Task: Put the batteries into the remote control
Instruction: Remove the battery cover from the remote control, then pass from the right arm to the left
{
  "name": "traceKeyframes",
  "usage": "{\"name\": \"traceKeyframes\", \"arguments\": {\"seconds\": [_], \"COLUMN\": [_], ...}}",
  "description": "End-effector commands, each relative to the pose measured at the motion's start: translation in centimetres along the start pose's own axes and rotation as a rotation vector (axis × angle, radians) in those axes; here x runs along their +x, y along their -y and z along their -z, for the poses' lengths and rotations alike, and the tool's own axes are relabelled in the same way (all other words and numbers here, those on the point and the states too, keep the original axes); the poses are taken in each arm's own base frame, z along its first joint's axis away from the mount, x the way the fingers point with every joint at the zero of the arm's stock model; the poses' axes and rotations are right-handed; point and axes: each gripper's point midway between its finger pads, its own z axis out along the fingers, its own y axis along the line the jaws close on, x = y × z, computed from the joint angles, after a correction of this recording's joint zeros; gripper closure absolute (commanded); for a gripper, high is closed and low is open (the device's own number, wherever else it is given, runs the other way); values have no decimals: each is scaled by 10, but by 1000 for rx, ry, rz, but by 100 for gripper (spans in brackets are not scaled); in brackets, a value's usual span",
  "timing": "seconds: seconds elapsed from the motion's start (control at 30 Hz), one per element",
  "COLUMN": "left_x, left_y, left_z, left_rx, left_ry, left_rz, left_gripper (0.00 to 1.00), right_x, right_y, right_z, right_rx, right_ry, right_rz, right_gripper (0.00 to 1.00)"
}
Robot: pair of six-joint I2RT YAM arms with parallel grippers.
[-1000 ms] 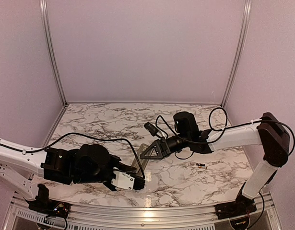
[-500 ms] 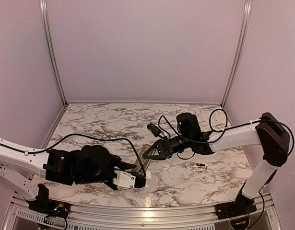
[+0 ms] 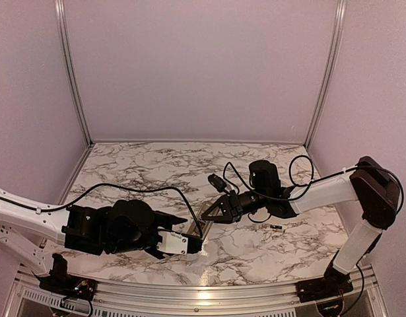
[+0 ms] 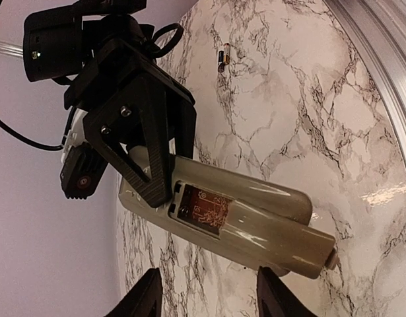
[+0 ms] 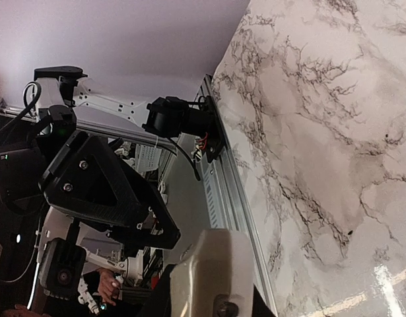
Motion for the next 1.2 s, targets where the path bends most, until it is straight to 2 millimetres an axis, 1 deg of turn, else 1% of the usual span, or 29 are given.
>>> {"name": "traceKeyframes", "arguments": {"seconds": [0.0,0.07,0.1,0.17,0.23,0.27,0.33,0.43,0.47,0.53,0.6,0.67,0.7,0.77,0.93,1.0,1.07,1.1,1.17], "left_x": [1,-1,2,18,35,44,52,55,56,56,56,51,47,41,28,24,25,22,23], "left_y": [-11,-23,-31,-48,-57,-56,-52,-41,-42,-46,-56,-65,-66,-63,-54,-49,-46,-42,-37], "left_z": [-2,0,-1,-6,-13,-17,-23,-27,-26,-25,-25,-26,-29,-40,-69,-77,-83,-84,-88], "left_rx": [-34,-61,-84,-137,-147,-135,-96,-52,-46,-32,-29,-23,-6,30,118,149,153,184,194], "left_ry": [-17,-6,-11,-51,-104,-135,-159,-162,-157,-130,-98,-61,-47,-48,-72,-67,-77,-71,-86], "left_rz": [120,230,296,430,556,626,705,785,814,886,961,1047,1065,1106,1181,1209,1226,1228,1228], "left_gripper": [43,38,35,34,34,35,36,34,33,32,29,27,25,23,24,24,24,25,29], "right_x": [-15,-18,-21,-30,-39,-43,-49,-52,-51,-50,-49,-48,-47,-43,-35,-32,-31,-30,-28], "right_y": [-8,-4,0,10,27,36,47,53,54,55,56,56,56,54,46,43,39,38,35], "right_z": [15,19,22,31,44,50,58,63,63,63,62,61,59,53,32,25,19,17,13], "right_rx": [-14,-3,7,39,97,130,172,198,204,204,206,202,194,176,135,123,113,108,97], "right_ry": [67,94,111,159,208,227,247,253,249,239,233,228,221,195,119,98,82,75,59], "right_rz": [23,11,2,-6,-15,-13,-7,6,13,18,22,24,29,36,64,73,86,90,103], "right_gripper": [100,100,100,100,100,100,100,100,100,100,100,100,100,100,100,100,100,100,100]}}
